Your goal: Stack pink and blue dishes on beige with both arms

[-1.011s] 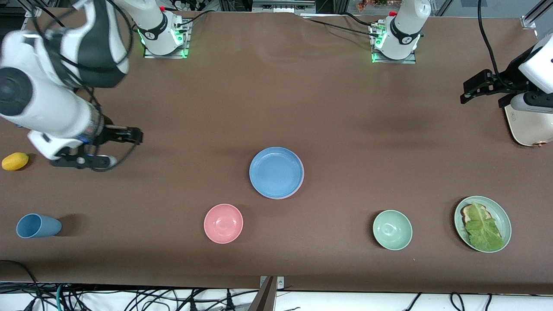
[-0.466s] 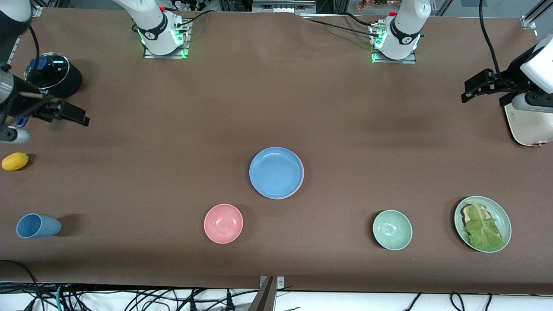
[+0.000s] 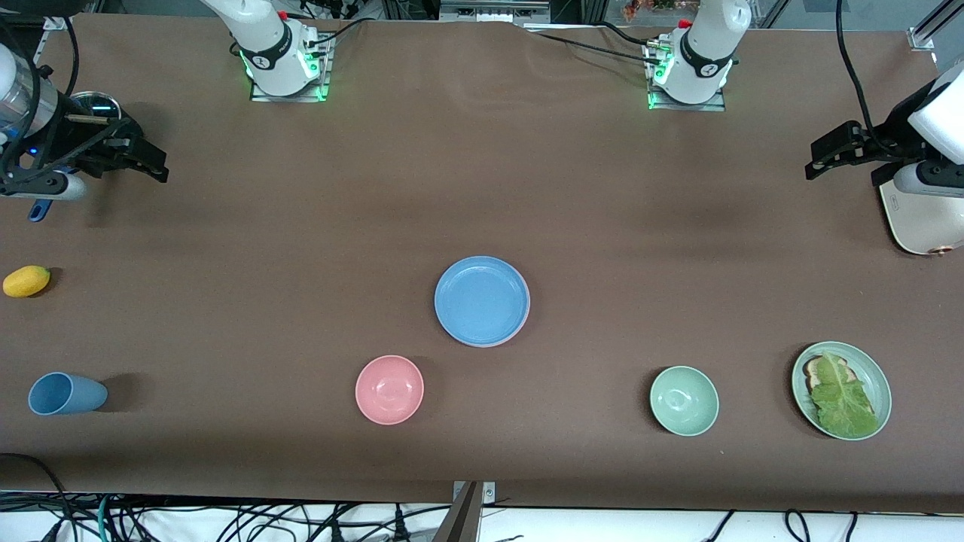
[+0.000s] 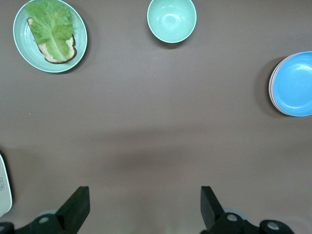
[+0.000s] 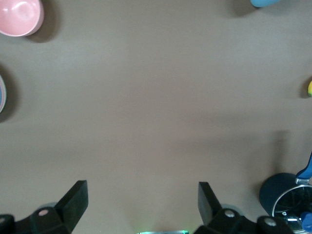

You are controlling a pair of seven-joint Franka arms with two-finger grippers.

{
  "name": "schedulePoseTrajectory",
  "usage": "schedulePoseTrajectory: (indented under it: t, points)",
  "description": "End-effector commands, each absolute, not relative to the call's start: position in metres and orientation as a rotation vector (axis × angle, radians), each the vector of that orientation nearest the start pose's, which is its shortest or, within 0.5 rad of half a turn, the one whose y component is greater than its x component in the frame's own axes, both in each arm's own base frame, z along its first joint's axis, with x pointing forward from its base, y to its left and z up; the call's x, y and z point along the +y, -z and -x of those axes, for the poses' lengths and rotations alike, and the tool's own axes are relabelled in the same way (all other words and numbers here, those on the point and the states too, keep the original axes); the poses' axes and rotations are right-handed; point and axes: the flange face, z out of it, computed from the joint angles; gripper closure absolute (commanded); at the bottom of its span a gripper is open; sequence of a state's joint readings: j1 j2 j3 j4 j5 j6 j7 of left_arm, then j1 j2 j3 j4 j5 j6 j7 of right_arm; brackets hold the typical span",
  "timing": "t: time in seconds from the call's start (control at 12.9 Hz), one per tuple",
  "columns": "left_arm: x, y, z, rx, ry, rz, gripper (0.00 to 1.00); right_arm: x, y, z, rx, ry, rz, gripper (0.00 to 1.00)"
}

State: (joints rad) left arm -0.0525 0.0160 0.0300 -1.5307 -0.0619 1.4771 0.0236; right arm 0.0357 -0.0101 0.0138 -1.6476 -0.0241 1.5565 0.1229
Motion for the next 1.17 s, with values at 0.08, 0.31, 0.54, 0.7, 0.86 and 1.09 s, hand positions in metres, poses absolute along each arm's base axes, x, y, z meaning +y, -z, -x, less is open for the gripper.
schedulePoseTrajectory:
  t: [0.08, 0.31, 0.54, 0.7, 0.86, 1.09]
  points:
    - [-0.018, -0.63, -0.547, 0.103, -0.112, 3.206, 0.0, 0.013, -0.593, -0.548, 0.13, -0.098, 3.175, 0.0]
    - [-0.018, -0.629, -0.548, 0.103, -0.114, 3.206, 0.0, 0.013, -0.596, -0.565, 0.123, -0.079, 3.171, 0.0]
    - [-0.019, -0.627, -0.549, 0.105, -0.119, 3.204, 0.0, 0.013, -0.595, -0.567, 0.128, -0.084, 3.171, 0.0]
    - [-0.019, -0.627, -0.549, 0.105, -0.119, 3.204, 0.0, 0.012, -0.595, -0.567, 0.137, -0.08, 3.166, 0.0]
    - [-0.02, -0.627, -0.548, 0.108, -0.119, 3.204, 0.0, 0.013, -0.596, -0.567, 0.161, -0.065, 3.16, 0.0]
    - [-0.02, -0.627, -0.548, 0.11, -0.119, 3.204, 0.0, 0.015, -0.596, -0.569, 0.164, -0.048, 3.138, 0.0]
